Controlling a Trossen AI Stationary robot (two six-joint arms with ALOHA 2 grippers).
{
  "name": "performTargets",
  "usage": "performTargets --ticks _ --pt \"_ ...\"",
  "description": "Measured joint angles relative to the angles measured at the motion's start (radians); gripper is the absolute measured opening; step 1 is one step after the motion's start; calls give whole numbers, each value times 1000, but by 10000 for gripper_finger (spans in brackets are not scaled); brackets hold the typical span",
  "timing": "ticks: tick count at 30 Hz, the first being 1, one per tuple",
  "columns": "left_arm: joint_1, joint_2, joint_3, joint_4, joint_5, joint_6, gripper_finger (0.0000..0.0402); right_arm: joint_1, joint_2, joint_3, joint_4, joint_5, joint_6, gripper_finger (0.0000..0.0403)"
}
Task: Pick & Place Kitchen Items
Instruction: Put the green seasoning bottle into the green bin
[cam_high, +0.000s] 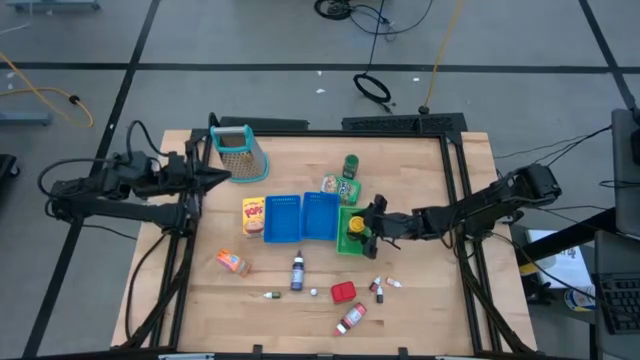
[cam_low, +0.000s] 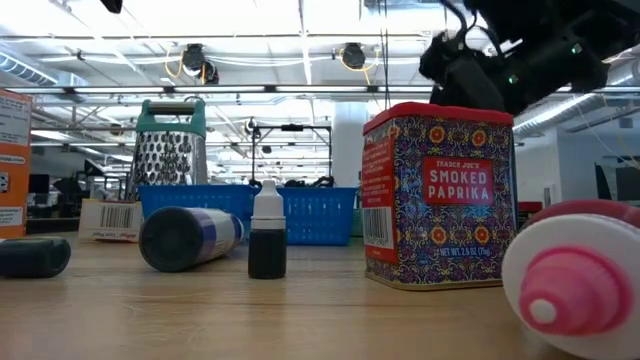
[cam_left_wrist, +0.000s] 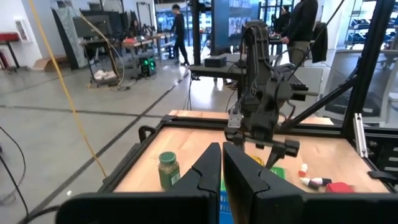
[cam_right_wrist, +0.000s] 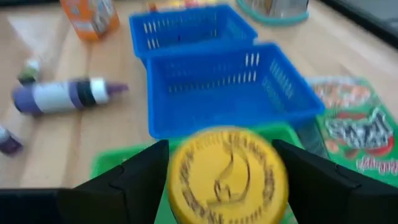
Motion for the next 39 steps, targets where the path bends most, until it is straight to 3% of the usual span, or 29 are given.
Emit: performTargets --ticks 9,16,39 --pt "0 42 0 1 0 1 21 -13 -146 0 -28 8 -72 278" --pt "0 49 0 2 0 1 21 -88 -240 0 -42 8 -100 279" --pt "0 100 0 38 -1 5 21 -456 -175 0 -52 -106 -146 279"
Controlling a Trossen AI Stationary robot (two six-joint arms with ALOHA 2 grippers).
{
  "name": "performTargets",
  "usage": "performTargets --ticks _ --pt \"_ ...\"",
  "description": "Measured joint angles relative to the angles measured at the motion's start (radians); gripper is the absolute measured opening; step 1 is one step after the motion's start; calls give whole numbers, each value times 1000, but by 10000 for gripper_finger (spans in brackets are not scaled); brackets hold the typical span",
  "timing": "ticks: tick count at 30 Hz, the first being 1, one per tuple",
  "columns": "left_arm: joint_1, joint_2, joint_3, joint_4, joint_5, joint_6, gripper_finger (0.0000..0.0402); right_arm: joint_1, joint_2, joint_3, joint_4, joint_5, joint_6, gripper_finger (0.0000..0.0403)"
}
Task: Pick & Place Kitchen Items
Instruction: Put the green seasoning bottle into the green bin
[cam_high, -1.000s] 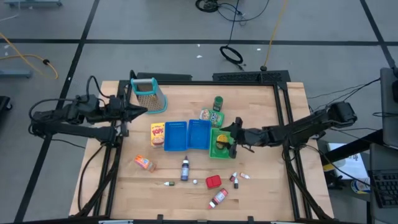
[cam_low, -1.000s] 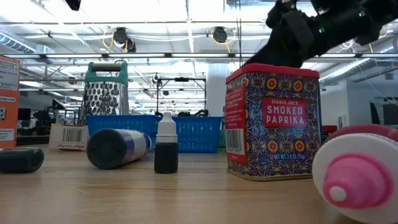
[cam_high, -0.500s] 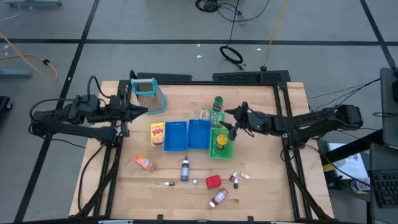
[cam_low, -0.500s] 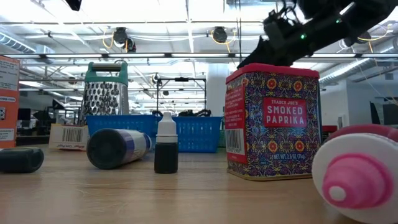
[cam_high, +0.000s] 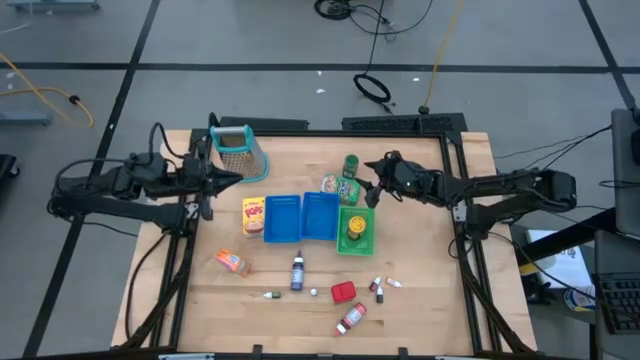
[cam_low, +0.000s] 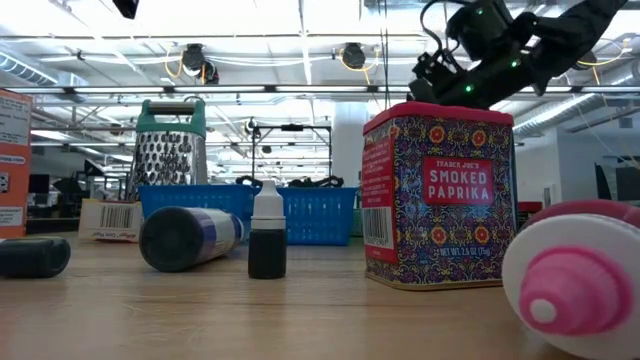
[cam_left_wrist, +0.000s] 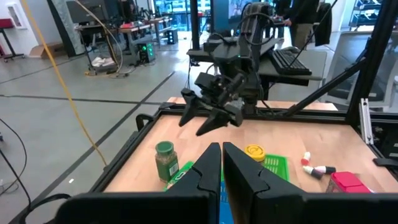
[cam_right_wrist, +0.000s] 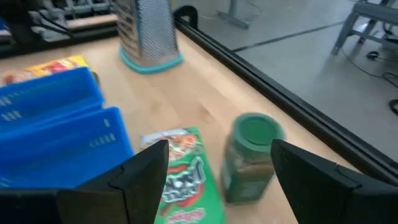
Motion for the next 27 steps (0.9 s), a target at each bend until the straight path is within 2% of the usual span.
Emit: performTargets --ticks 17,27 --pt "0 70 0 19 0 29 21 -157 139 0 111 -132 1 279" --pt "0 82 0 18 0 32 21 -192 259 0 257 -184 -3 279"
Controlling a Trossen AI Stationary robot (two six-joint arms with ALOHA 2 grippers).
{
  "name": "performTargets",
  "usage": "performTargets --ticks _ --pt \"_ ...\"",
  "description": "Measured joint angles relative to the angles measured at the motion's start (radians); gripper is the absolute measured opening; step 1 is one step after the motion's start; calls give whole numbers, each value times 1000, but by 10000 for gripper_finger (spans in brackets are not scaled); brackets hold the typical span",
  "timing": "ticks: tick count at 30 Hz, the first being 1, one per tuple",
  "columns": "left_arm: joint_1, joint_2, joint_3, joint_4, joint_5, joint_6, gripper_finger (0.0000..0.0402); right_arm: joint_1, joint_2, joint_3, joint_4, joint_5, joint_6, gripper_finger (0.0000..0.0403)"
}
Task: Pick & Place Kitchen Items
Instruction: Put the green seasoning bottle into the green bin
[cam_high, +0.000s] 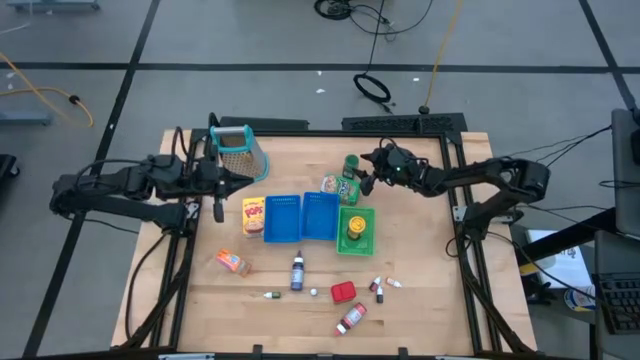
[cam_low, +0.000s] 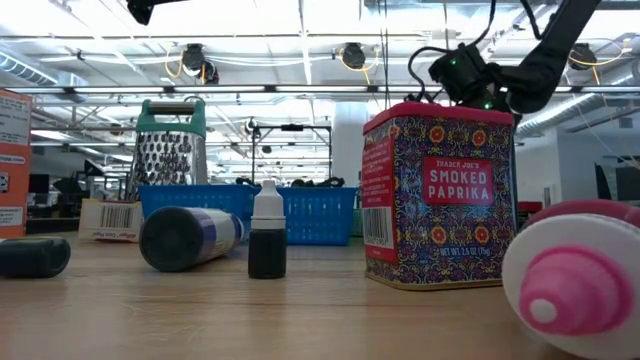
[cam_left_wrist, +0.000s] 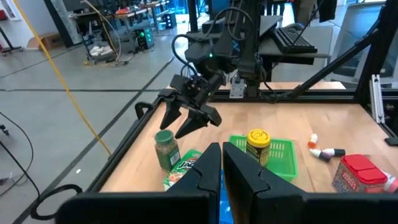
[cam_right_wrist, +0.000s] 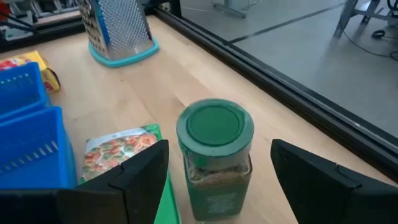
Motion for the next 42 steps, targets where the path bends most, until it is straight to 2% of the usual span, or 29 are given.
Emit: performTargets --ticks 14,22,30,42 --pt "0 -1 0 1 0 -2 21 -22 14 0 32 -75 0 279" --pt "0 -1 0 29 0 -3 21 -22 16 0 32 -82 1 279" --pt "0 -1 0 49 0 12 21 -26 173 6 199 -103 27 279" --pt "0 -1 0 48 0 15 21 -32 243 77 201 -103 16 271"
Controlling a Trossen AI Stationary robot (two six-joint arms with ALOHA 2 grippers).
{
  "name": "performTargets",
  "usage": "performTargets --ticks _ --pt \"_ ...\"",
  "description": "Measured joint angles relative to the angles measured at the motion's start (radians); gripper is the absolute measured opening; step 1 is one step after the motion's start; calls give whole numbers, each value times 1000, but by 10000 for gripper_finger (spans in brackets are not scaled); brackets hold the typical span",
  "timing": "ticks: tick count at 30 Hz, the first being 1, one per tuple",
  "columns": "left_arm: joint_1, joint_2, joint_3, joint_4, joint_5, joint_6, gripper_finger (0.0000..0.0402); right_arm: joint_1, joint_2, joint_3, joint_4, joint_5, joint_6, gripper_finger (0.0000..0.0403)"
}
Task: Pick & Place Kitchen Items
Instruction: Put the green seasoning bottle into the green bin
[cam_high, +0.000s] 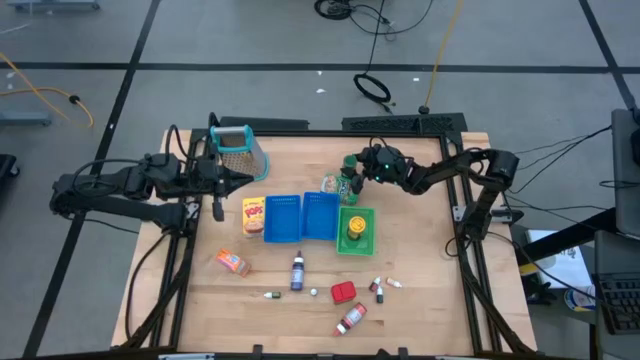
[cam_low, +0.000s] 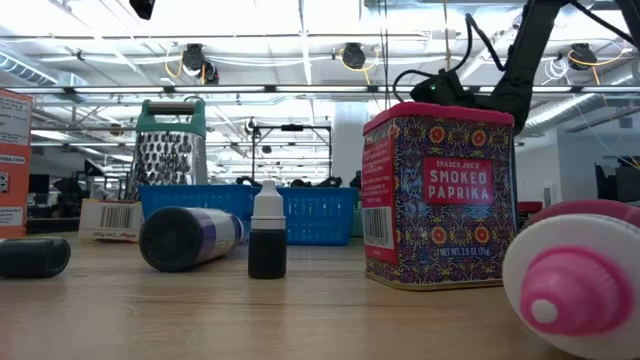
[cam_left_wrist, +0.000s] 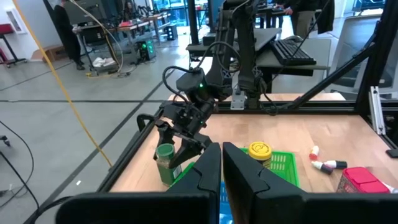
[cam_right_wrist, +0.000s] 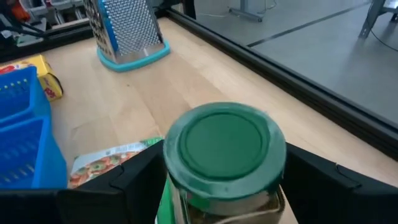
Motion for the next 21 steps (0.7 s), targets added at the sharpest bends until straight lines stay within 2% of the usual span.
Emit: performTargets --ticks 9,21 --pt "0 0 0 0 0 1 21 -1 -1 0 -21 -1 -2 199" --pt "0 0 0 -2 1 -3 21 1 -7 1 -34 2 -14 197"
